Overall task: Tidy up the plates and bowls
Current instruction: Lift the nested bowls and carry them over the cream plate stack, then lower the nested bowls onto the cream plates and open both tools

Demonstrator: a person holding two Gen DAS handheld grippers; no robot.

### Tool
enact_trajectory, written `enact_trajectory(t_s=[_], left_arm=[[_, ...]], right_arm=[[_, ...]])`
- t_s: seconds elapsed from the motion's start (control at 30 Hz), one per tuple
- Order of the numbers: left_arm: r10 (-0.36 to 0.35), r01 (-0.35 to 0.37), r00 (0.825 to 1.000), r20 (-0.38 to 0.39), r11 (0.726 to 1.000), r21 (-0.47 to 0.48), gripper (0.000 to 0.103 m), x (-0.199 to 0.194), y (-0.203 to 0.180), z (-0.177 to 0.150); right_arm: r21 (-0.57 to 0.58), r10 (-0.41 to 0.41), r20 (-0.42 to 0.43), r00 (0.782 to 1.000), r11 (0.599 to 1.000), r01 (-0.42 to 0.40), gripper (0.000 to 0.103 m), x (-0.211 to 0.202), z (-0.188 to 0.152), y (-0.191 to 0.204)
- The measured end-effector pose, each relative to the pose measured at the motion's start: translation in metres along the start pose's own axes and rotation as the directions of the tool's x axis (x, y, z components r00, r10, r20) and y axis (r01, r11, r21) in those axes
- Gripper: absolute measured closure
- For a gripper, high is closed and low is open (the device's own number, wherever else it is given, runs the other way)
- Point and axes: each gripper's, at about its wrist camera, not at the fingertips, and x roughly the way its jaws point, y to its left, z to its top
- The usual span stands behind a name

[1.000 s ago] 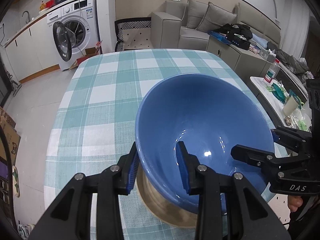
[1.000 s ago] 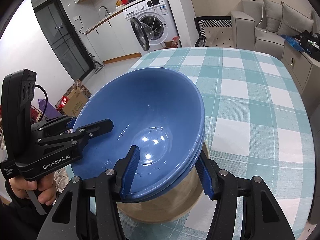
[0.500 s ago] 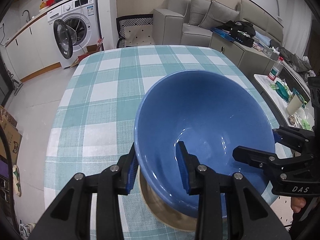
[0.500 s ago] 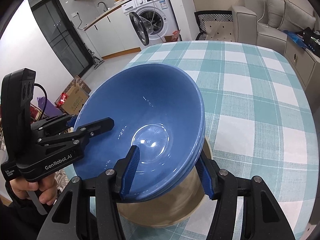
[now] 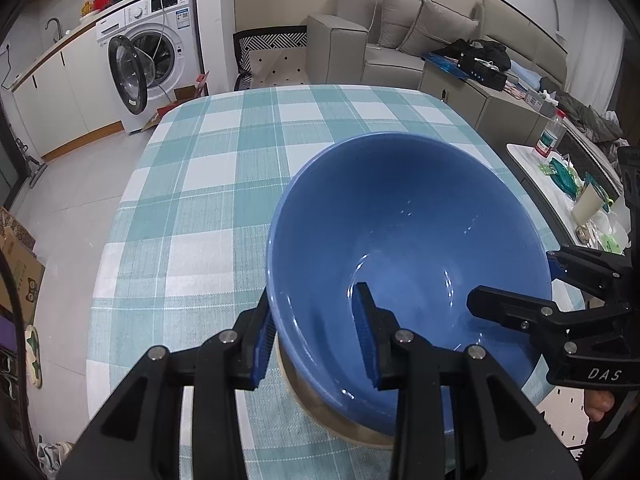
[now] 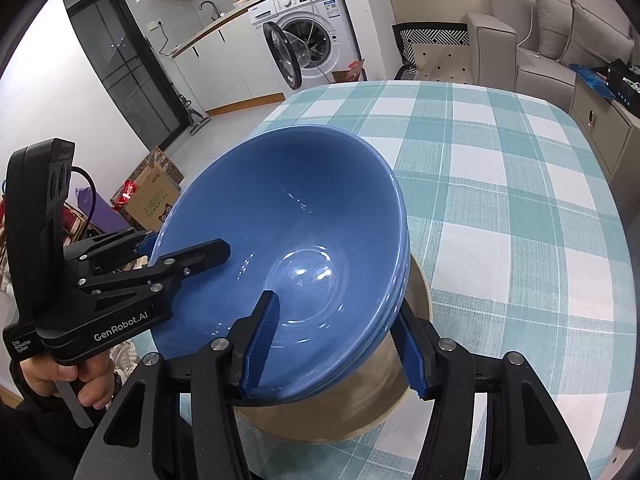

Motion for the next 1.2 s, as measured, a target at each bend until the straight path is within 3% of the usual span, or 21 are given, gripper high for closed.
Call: enact_trajectory(t_s=[0.6, 0.83, 0.9, 1.03, 1.1, 1.2], left_arm=[[-0.018, 0.018, 1.000, 0.019, 1.000, -0.007, 0.067, -0.006, -0.001, -0.010], [-0.034, 0.034, 0.999, 0.034, 0.999, 0.001, 0.049, -0.006, -0.003, -0.011], [-0.037, 0.037, 0.999, 0.040, 0.999, 0.001, 0.046, -0.007, -0.003, -0.010], [-0.043, 0.043, 0.998, 0.052, 0.999, -0.006, 0.044, -0.010, -0.001, -0.010], [-0.043, 0.044, 0.997, 0.062, 0.999, -0.005, 0.042, -0.012, 0.001, -0.011], [-0.037, 0.037, 0.995, 0.087, 0.999, -0.001, 0.028, -0.017, 0.002, -0.012]], right_arm=[[0.002, -0.001, 0.017, 1.000, 1.000, 0.001, 0.046, -0.002, -0.009, -0.003], [0.014, -0.003, 0.050, 0.999, 1.000, 0.002, 0.044, -0.007, -0.008, -0.006], [0.020, -0.007, 0.055, 0.998, 1.000, 0.006, 0.036, -0.008, -0.007, -0.009], [0.022, -0.010, 0.057, 0.998, 1.000, 0.009, 0.035, -0.009, -0.009, -0.009], [0.020, -0.006, 0.059, 0.998, 1.000, 0.005, 0.030, -0.009, -0.010, -0.010], [0.018, 0.006, 0.074, 0.997, 1.000, -0.007, 0.019, -0.012, -0.011, -0.011]])
